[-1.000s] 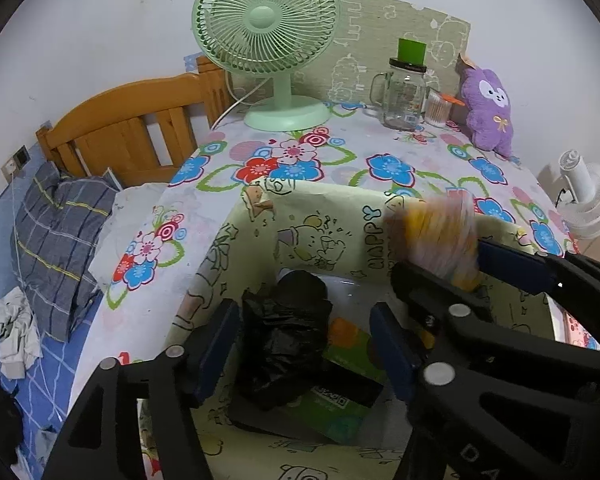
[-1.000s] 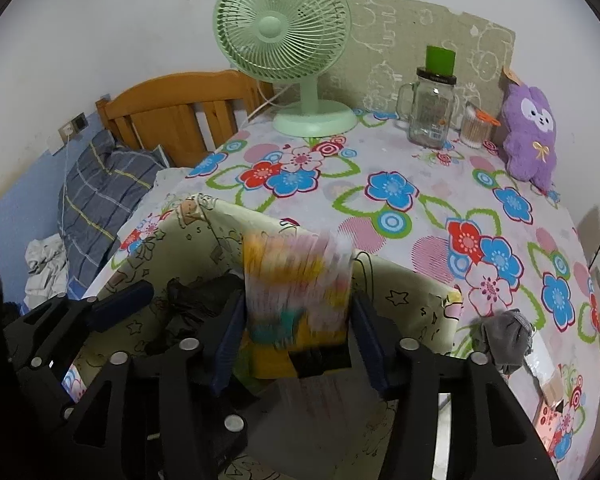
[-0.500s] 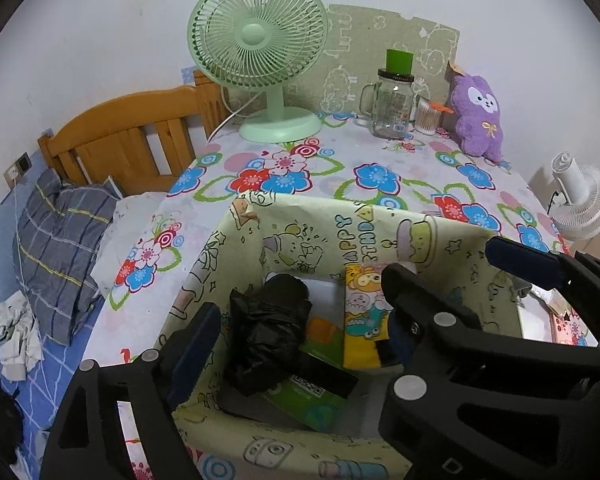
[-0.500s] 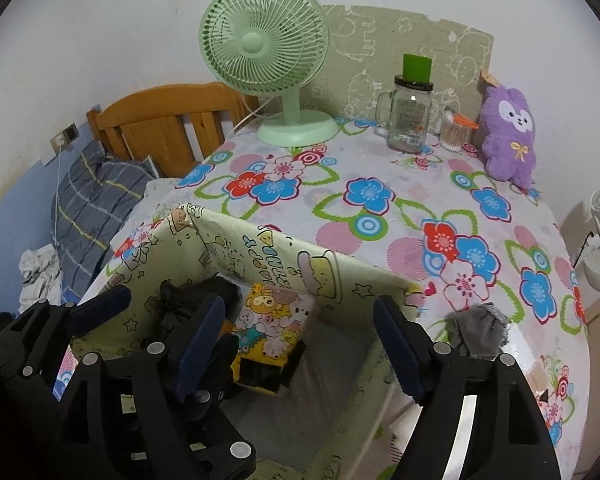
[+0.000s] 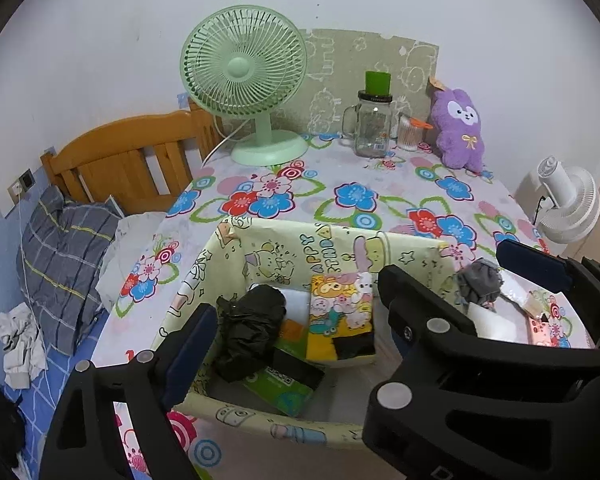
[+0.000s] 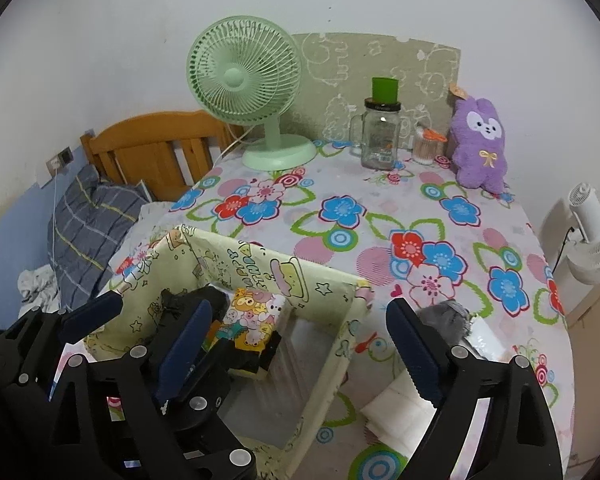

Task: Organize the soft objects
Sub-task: 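Withdraw both tools from the box toward the remaining items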

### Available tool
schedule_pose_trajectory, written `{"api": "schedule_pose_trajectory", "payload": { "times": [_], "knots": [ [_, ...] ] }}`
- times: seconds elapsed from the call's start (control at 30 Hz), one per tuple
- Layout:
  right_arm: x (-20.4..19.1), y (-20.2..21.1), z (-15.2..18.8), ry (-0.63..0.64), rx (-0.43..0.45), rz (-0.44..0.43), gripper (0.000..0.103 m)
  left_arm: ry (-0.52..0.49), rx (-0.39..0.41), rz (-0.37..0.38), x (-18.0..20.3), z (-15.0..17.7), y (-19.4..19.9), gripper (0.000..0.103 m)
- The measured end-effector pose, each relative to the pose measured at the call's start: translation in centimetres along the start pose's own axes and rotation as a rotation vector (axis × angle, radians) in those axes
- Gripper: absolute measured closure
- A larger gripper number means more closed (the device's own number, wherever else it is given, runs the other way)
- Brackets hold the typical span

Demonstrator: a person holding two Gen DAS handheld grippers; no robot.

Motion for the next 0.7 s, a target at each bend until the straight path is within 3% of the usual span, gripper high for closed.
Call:
{"api": "schedule_pose_trajectory", "payload": {
  "times": [0.7],
  "knots": [
    [3.5,6.1,0.5,-0.045,0.094,0.026,0.003,-0.025,0.092,0.006,4.2,-0.2,5.0,0.0]
  ]
}}
Point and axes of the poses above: each gripper's, at about its wrist camera, not at the fingertips, and y roughly against the way its jaws point, x to its right, z to its underside, the point moved 10 cm from there along -y, roughly the way its jaws point, and after that the axes turned 2 degrees about -z, right-handed, at the moved point
